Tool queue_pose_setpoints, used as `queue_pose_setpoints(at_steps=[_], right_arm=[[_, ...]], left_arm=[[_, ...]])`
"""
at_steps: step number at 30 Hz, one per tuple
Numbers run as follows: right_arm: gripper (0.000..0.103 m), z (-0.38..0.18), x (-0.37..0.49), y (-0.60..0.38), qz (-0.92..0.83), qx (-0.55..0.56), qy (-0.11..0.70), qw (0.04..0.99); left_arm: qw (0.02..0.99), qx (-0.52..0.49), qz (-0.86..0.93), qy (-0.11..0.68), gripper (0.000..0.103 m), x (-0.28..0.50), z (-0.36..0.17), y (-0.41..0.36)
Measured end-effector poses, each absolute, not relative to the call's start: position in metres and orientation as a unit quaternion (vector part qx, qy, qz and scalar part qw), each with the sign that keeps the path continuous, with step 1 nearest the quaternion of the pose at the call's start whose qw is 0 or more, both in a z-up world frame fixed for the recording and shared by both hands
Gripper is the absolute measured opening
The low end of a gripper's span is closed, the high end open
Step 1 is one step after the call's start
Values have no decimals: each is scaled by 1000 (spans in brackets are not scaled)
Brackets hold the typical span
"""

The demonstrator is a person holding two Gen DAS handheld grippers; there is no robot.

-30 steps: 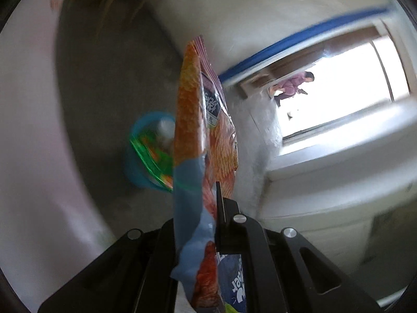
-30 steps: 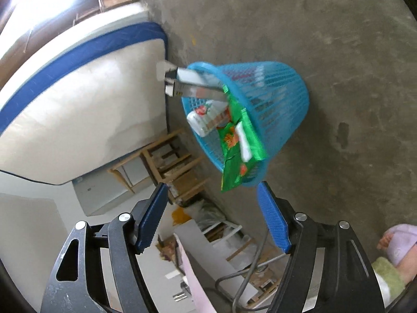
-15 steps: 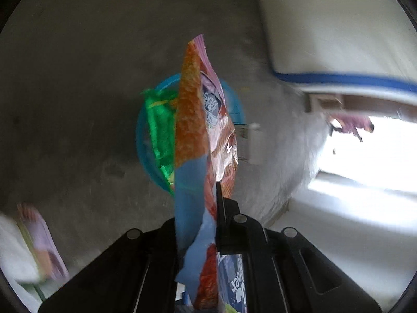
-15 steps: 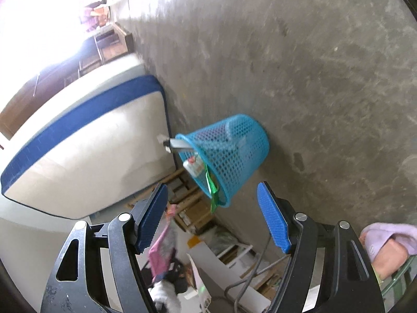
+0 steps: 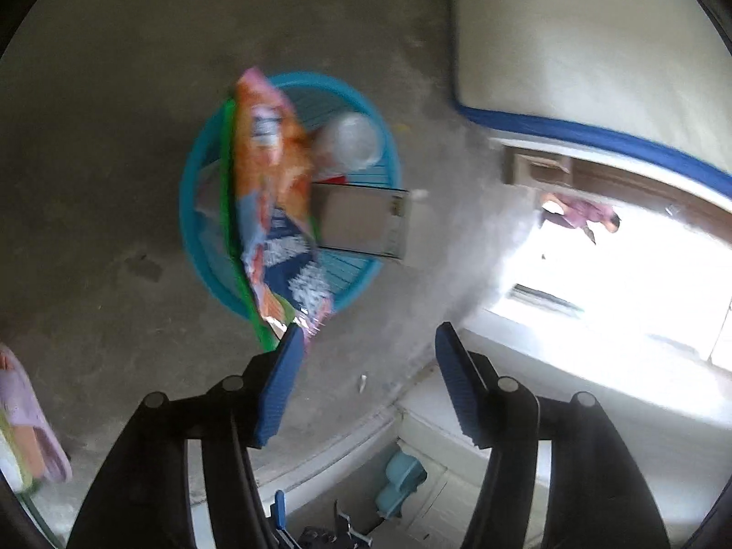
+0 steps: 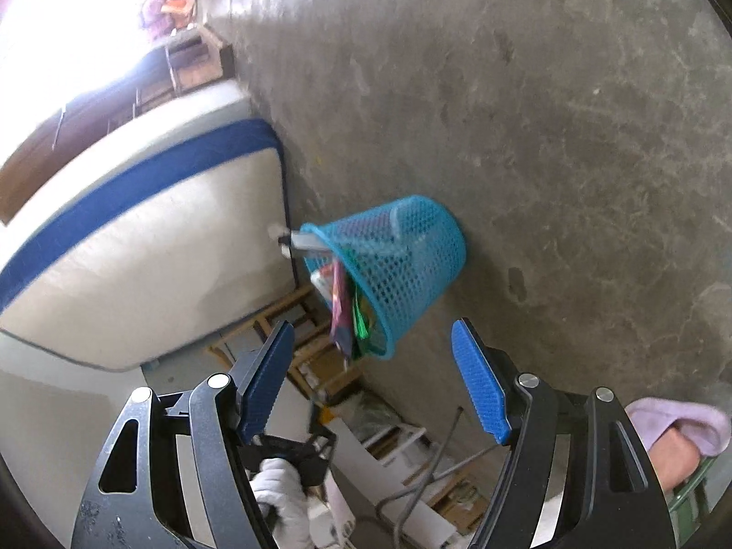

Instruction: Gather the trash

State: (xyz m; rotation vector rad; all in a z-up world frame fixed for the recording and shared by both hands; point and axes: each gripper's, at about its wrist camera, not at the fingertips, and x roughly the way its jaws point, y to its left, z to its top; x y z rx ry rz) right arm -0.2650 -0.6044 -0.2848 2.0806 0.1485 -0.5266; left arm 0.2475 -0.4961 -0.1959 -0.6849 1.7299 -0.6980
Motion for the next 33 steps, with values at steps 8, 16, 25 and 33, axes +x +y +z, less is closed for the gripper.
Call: queue_pose_setpoints(at_steps=[8, 16, 25, 33], right_arm=[[69, -176, -202, -594, -193, 692, 178, 672], [78, -26, -150, -503, -135, 406, 232, 873], [96, 58, -129, -382, -90, 197, 201, 955], [96, 72, -111, -302, -64, 89, 218, 970]], left_arm=[[584, -244, -471, 614, 58, 199, -53, -450], [724, -135, -512, 442, 76, 142, 60, -318], [842, -97, -397, 352, 97, 111, 86, -163], [872, -56, -332, 354, 97, 94, 73, -89]])
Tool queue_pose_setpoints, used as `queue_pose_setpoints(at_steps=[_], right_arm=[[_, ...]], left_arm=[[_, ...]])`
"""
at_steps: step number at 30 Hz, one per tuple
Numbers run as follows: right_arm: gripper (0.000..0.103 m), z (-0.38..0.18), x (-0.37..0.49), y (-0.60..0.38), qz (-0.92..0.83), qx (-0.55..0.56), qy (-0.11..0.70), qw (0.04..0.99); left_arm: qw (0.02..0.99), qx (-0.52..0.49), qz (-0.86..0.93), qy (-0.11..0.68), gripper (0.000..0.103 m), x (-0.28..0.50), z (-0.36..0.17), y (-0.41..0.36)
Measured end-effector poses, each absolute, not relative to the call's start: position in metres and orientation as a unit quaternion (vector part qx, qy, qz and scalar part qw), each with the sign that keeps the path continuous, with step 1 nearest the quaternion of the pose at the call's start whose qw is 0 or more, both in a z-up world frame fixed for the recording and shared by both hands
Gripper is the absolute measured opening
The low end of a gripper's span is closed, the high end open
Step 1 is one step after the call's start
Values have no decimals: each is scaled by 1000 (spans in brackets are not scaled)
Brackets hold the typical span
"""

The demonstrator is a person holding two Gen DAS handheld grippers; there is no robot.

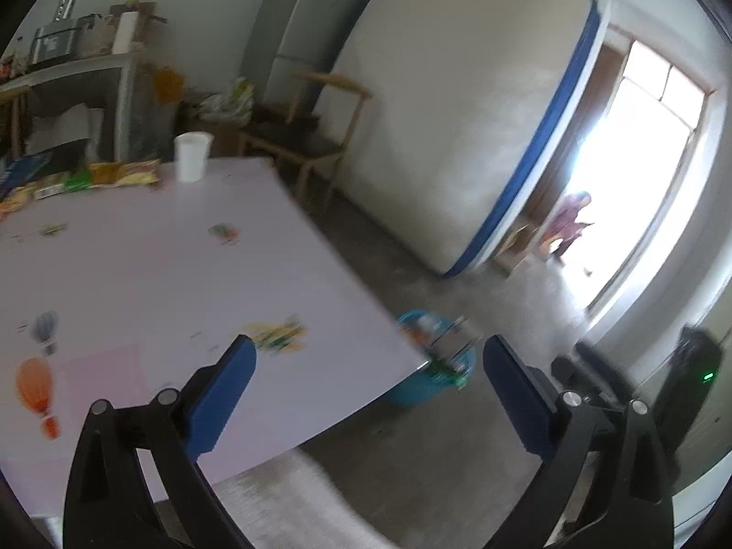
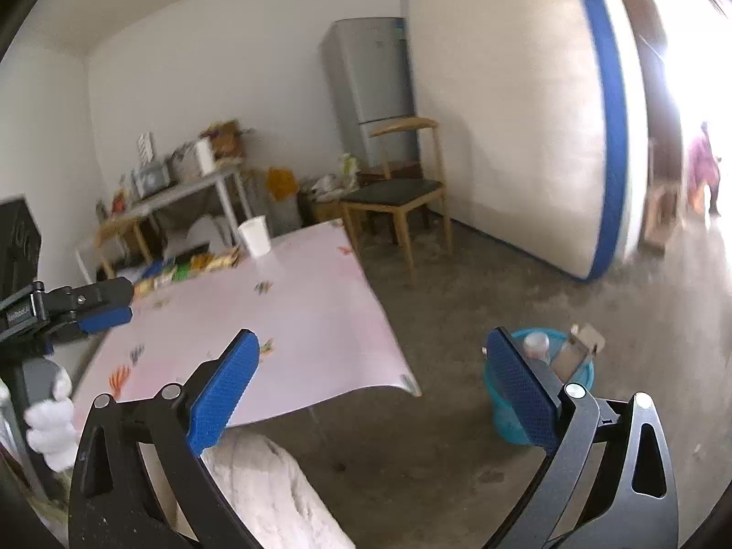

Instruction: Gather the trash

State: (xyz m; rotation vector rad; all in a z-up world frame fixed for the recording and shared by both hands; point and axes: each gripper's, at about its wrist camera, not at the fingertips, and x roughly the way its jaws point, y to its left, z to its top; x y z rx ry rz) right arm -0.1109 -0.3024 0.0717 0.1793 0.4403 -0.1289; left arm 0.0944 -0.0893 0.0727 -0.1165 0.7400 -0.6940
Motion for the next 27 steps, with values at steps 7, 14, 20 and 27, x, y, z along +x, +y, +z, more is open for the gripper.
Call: queue_pose_setpoints(at_steps=[7, 14, 20, 27], right_arm=[[96, 74, -98, -269, -34, 37, 221, 974], [96, 72, -90, -259, -22, 35, 220, 975], [96, 68, -87, -263, -24, 62, 237, 969], [96, 55, -81, -264, -25, 59, 265, 962]], left_arm=[[889, -34, -289, 354, 97, 82, 67, -57], [882, -51, -284, 373, 97, 80, 60, -53], [879, -37, -285, 381, 97, 79, 55, -66], [888, -27, -234, 395, 97, 81, 39, -77]])
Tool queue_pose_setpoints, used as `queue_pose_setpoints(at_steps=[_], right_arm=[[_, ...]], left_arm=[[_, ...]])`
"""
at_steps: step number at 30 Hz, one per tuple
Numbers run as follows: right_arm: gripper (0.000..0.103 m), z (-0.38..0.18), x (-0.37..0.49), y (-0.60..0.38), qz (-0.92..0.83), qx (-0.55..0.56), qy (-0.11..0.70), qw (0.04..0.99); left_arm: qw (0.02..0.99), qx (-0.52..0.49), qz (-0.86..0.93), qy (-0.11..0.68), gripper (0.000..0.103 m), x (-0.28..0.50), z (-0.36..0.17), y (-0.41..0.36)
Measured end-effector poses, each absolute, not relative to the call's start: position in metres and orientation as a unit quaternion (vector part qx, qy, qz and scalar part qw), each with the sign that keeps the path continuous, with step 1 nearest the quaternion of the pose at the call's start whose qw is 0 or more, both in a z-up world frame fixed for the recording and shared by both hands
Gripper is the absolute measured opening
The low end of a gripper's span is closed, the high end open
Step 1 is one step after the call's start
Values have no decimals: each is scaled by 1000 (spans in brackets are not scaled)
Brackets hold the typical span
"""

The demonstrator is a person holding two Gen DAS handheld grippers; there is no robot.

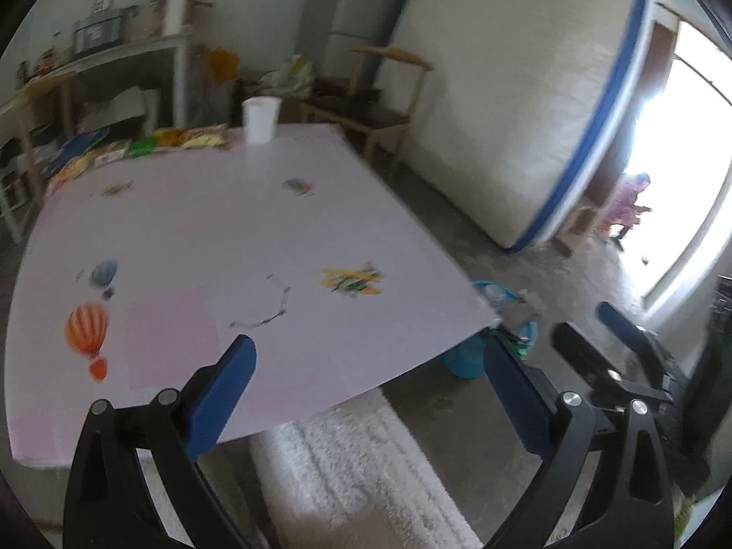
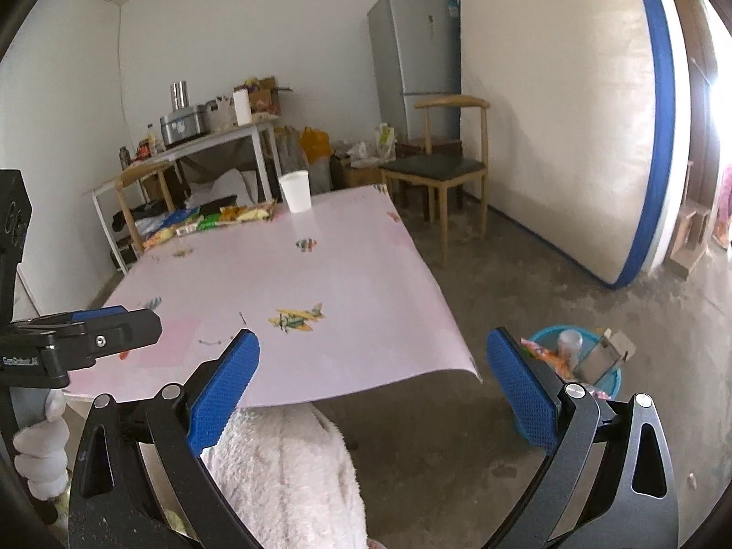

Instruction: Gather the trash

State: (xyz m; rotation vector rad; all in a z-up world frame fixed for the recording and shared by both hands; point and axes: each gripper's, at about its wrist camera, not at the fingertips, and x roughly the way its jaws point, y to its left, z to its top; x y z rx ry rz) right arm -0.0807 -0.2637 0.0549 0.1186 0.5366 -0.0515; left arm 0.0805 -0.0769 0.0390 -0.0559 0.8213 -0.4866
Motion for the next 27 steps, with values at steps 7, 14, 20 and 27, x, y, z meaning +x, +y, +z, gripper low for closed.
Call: queue_pose_setpoints(at_steps=[7, 14, 20, 27], right_arm=[[96, 53, -77, -259, -9, 30, 276, 961], [96, 54, -75, -261, -10, 27, 276, 961], [96, 52, -77, -263, -23, 22, 279, 960], [96, 51, -78, -265, -29, 27, 278, 960]], left_arm=[[898, -35, -158, 408, 97, 84, 31, -71], [911, -16, -125, 394, 97, 80, 36, -69], [905, -15, -119, 407, 97, 81, 31, -67], [905, -15, -114, 409, 97, 80, 32, -64]])
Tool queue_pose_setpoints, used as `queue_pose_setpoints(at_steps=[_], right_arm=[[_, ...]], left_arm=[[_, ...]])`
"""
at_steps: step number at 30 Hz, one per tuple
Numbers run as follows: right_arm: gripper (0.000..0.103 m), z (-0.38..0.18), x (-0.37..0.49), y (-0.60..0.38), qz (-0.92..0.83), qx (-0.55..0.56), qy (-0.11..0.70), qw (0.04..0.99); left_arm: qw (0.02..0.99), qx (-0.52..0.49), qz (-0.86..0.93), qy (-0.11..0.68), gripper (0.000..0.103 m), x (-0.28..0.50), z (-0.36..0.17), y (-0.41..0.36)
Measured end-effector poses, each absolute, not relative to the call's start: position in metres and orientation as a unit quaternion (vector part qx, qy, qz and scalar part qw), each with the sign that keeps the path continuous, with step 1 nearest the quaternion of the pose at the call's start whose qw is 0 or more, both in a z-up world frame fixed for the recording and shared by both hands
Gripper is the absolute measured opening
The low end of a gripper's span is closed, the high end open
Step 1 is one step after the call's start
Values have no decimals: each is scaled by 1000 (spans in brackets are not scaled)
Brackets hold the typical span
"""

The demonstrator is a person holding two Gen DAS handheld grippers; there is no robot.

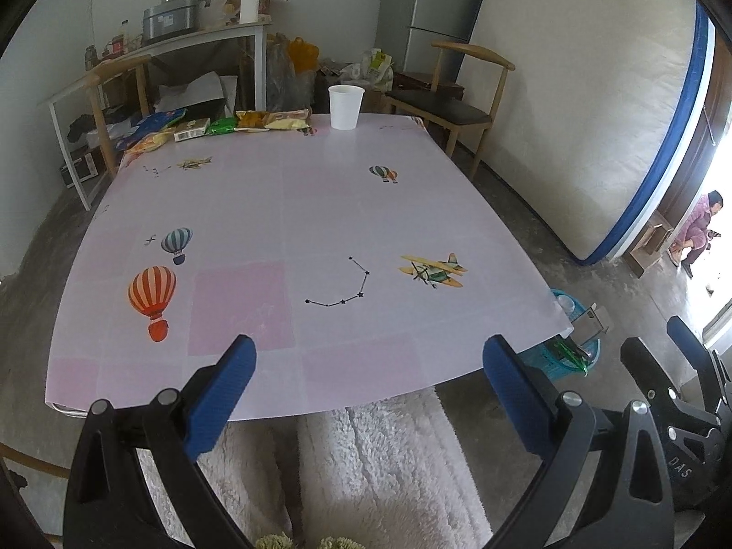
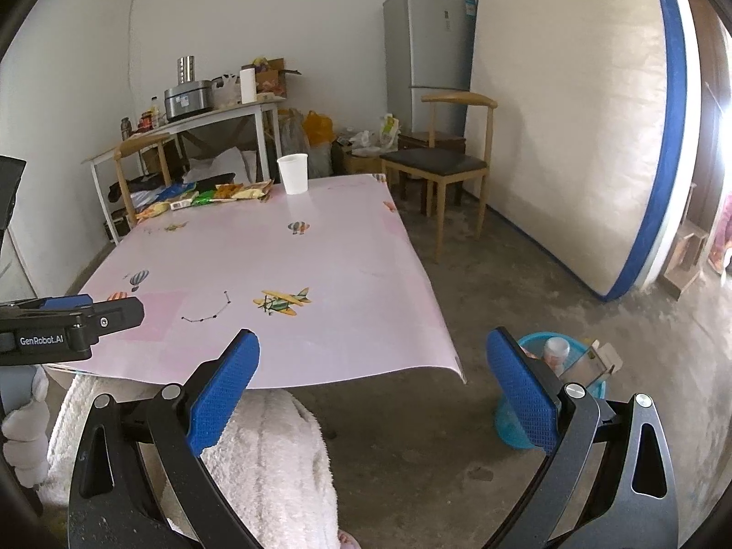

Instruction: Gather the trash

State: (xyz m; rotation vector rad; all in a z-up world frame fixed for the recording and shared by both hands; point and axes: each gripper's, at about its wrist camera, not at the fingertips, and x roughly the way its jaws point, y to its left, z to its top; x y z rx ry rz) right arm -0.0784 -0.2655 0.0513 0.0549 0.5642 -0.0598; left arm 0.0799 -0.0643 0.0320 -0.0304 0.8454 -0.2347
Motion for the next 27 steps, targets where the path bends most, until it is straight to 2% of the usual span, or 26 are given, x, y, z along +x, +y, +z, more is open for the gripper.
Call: queue_pose_setpoints(at_steps=[27], right_arm=[[96, 54, -76, -261, -55, 9, 281, 958]], left_arm=[[913, -10, -95, 398, 97, 78, 36, -52]])
